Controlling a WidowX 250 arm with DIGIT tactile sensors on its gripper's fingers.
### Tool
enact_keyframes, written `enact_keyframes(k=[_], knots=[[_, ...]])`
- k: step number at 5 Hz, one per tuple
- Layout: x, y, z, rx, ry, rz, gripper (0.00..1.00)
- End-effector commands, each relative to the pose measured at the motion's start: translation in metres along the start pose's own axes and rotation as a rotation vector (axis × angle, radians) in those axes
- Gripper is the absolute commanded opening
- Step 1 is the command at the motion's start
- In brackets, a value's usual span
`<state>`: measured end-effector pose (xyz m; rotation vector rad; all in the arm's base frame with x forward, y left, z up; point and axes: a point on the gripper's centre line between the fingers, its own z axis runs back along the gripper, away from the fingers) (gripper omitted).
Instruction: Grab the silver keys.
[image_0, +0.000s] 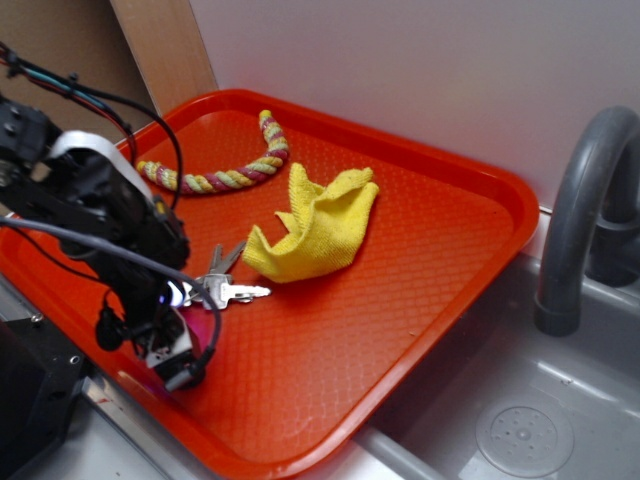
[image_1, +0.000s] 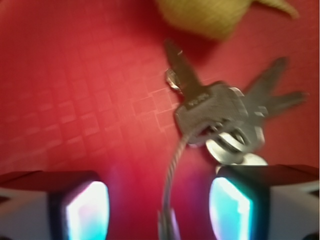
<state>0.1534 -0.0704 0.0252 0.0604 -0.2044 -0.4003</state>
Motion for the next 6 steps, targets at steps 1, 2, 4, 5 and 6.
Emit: enact_keyframes(k=[1,2,4,5,6], knots=[[0.013,0.013,0.006,-0.016,0.003,0.04,0.0],[0.013,0.021,0.021,-0.019,0.002,0.038,0.0],[0.014,0.08,0.112,-0.146,0.0,0.343,0.0],[0.026,0.098,0.16,-0.118,-0.044,0.451,0.0],[0.043,0.11,0.207,-0.094,-0.037,0.491,0.0]])
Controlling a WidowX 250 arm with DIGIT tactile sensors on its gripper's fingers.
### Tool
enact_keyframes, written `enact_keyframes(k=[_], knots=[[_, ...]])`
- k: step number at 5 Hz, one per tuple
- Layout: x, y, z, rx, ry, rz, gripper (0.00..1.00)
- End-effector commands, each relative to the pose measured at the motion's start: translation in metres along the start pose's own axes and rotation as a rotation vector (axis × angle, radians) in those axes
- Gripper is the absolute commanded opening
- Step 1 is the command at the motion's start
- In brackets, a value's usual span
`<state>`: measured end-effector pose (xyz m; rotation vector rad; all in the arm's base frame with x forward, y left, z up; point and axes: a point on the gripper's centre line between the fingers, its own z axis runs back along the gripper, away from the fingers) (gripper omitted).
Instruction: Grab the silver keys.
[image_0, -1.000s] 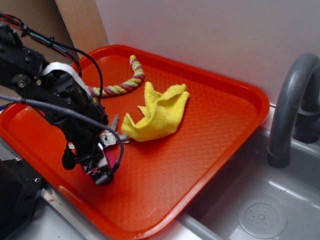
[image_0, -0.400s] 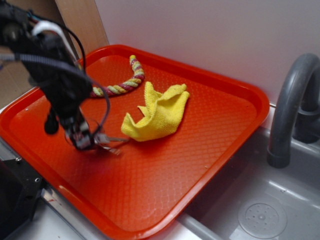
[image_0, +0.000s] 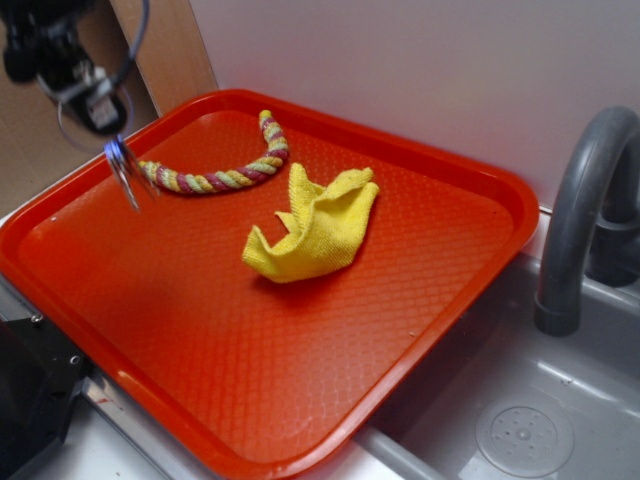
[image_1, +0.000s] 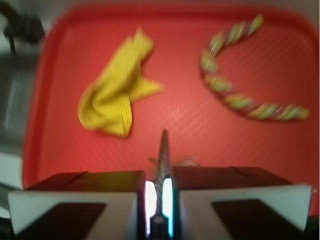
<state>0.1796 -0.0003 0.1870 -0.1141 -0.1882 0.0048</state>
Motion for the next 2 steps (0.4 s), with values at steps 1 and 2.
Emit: enact_keyframes(k=[1,2], knots=[[0.0292,-0.0042,0.1057,0.041,-0.054,0.092,0.0],[0.0281,-0.0067,0.1056,0.075,-0.038,0.089,0.0]])
